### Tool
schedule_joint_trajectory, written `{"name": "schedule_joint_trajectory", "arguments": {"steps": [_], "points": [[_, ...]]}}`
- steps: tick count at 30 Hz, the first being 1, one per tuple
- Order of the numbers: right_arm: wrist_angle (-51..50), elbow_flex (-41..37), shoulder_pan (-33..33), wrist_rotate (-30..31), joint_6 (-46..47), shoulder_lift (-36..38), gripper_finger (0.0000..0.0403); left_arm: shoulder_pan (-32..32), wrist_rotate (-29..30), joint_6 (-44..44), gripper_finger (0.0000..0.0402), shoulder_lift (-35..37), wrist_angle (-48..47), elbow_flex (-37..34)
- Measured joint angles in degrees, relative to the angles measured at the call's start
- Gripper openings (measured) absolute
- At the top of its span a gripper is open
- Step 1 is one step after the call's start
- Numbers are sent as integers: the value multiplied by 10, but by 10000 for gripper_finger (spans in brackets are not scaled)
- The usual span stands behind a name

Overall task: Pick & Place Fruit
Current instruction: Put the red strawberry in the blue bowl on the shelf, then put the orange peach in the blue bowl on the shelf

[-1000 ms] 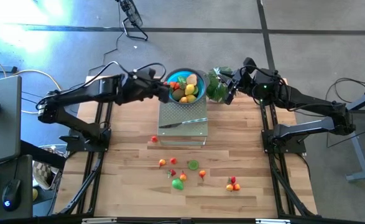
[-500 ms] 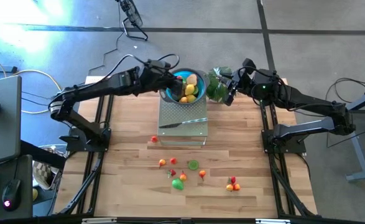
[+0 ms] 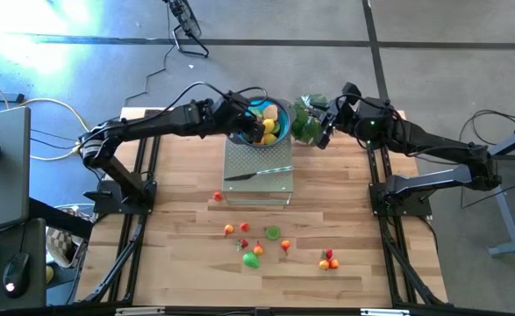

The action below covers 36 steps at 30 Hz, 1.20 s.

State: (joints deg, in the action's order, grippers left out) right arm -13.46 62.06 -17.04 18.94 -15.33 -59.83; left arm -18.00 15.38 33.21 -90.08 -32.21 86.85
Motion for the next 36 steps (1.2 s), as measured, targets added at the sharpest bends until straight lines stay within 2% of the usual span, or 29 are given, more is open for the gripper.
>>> {"name": "schedule_joint_trajectory", "arguments": {"steps": [15, 24, 30, 33, 36], "points": [[1, 0, 0, 3, -12, -38, 52, 0, 0, 1, 232, 4, -16, 1], [53, 0, 0, 5, -57, -38, 52, 7, -12, 2, 236, 41, -148, 40], [61, 0, 0, 4, -62, -38, 52, 45, -14, 4, 237, 75, -182, 41], [66, 0, 0, 4, -62, -38, 52, 74, 7, 29, 237, 84, -191, 41], [65, 0, 0, 4, -61, -38, 52, 112, 53, 58, 237, 90, -188, 41]]}}
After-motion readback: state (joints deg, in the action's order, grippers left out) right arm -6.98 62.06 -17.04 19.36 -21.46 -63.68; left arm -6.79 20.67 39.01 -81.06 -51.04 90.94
